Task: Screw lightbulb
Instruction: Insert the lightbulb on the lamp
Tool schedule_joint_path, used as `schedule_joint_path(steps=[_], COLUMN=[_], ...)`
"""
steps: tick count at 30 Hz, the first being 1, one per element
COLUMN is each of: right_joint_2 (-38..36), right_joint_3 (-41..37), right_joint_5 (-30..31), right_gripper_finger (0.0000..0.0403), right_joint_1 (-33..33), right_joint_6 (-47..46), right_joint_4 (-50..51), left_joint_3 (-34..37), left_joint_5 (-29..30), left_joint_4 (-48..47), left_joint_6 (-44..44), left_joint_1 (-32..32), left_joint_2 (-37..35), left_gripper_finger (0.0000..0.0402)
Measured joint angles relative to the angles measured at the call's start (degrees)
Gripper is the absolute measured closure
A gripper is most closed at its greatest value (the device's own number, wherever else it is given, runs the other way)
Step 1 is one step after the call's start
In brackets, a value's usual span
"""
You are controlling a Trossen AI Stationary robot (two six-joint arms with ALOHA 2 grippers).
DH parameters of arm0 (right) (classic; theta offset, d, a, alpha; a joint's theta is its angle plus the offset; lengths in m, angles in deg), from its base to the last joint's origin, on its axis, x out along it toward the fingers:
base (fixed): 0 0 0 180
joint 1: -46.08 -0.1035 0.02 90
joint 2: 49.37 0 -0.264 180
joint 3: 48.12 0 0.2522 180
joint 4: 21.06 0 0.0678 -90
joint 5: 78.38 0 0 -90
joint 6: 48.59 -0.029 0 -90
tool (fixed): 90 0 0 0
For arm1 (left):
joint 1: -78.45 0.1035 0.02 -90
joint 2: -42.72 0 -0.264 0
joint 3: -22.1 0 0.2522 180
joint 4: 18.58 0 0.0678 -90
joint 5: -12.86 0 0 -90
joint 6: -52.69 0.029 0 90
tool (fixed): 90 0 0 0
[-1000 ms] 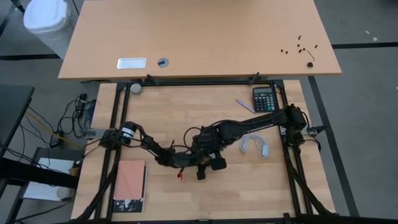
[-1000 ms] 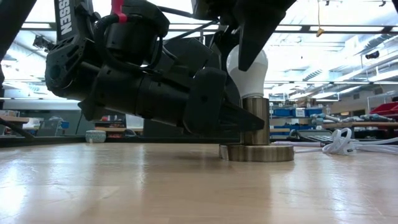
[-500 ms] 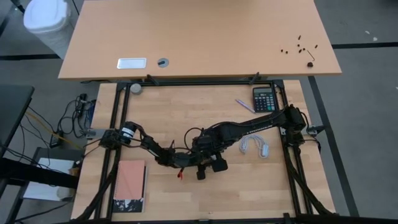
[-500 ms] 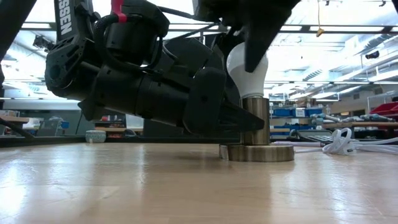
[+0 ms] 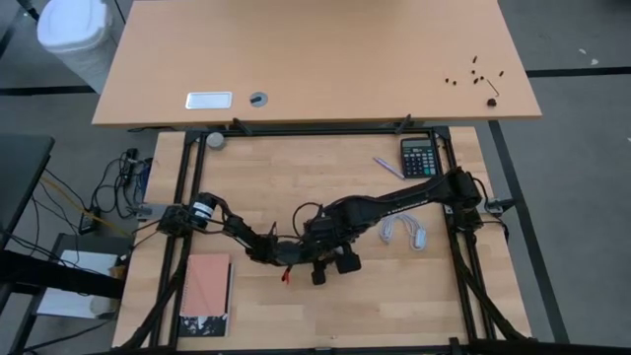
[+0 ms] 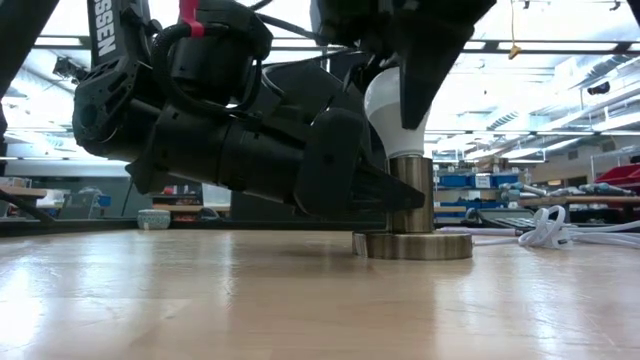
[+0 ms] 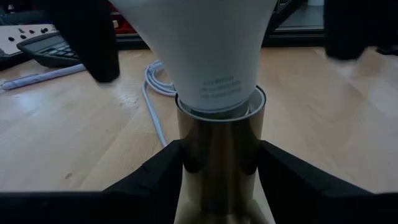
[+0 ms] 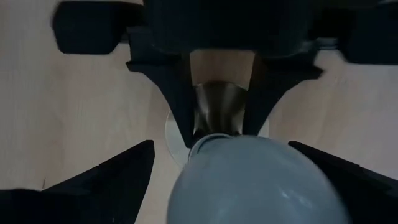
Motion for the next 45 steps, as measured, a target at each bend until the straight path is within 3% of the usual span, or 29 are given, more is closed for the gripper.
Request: schedule_joint_path(steps=[12, 23, 33, 45], right_joint_2=[0.17, 0.17, 0.17, 0.14], right_joint_3=[-0.71, -0.68, -0.68, -0.66], right_joint_5=[0.55, 0.79, 0.90, 0.98], right_gripper_finger=[0.0035, 0.0103, 0.0140, 0.0133], right_joint_1=[-0.31, -0.31, -0.43, -1.17], right_joint_6=[-0.46, 0.27, 2.89, 9.36], right_joint_4=[-0.89, -0.07, 0.02, 1.10], left_joint_3=[0.03, 0.03, 0.03, 0.01], left_joint_5=[0.01, -0.01, -0.03, -0.03], left_joint_4=[0.02, 0.02, 0.02, 0.04], left_joint_6=[-0.11, -0.21, -0.24, -0.17], left_joint_1=[0.00, 0.00, -0.02, -0.02], left_joint_2=[0.00, 0.00, 0.00, 0.00], left_gripper_finger=[0.0203, 0.0203, 0.0203, 0.0204])
